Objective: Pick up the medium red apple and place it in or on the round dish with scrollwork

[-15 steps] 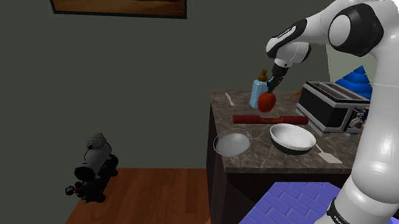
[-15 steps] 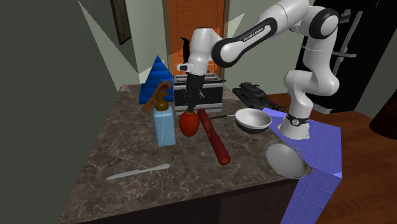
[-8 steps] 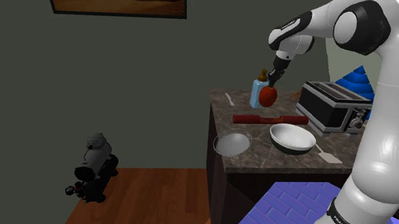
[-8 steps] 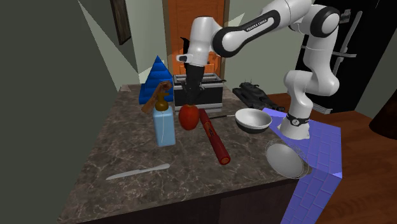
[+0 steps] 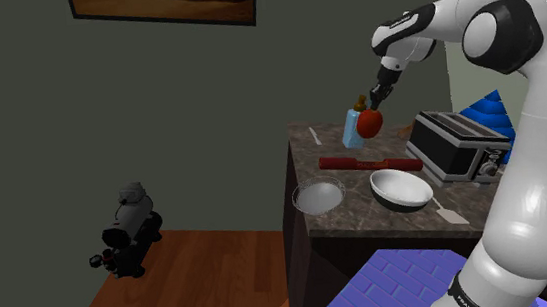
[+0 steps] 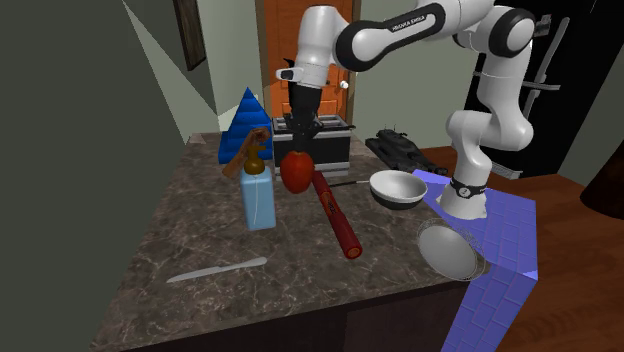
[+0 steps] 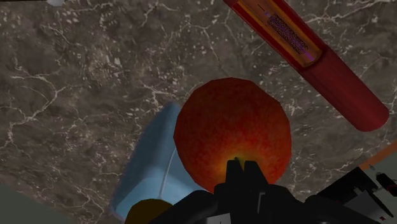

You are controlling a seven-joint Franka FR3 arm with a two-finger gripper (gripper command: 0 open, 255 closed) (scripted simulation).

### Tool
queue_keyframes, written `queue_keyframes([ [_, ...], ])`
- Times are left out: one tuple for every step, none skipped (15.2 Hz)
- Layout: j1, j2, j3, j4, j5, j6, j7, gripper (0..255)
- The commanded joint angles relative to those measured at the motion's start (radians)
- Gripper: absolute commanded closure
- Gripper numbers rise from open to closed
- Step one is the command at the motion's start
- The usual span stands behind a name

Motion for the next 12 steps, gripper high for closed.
queue_keyframes([
  [-0.001, -0.002, -0.002, 0.028, -0.004, -0.029, 0.005, 255],
  [-0.001, -0.003, -0.002, 0.039, -0.007, -0.041, 0.008, 255],
  [-0.002, -0.005, -0.003, 0.051, -0.009, -0.054, 0.011, 255],
  [-0.001, -0.005, -0.003, 0.051, -0.009, -0.054, 0.011, 255],
  [0.021, -0.045, 0.0, 0.012, -0.039, -0.044, 0.04, 255],
  [0.042, -0.086, 0.004, -0.025, -0.07, -0.036, 0.071, 255],
  [0.061, -0.125, 0.011, -0.06, -0.1, -0.029, 0.103, 255],
  [0.077, -0.164, 0.019, -0.094, -0.131, -0.023, 0.136, 255],
  [0.091, -0.202, 0.031, -0.126, -0.16, -0.02, 0.169, 255],
  [0.102, -0.238, 0.044, -0.157, -0.188, -0.017, 0.203, 255],
  [0.11, -0.274, 0.059, -0.185, -0.214, -0.017, 0.236, 255],
  [0.118, -0.308, 0.076, -0.213, -0.239, -0.017, 0.269, 255],
])
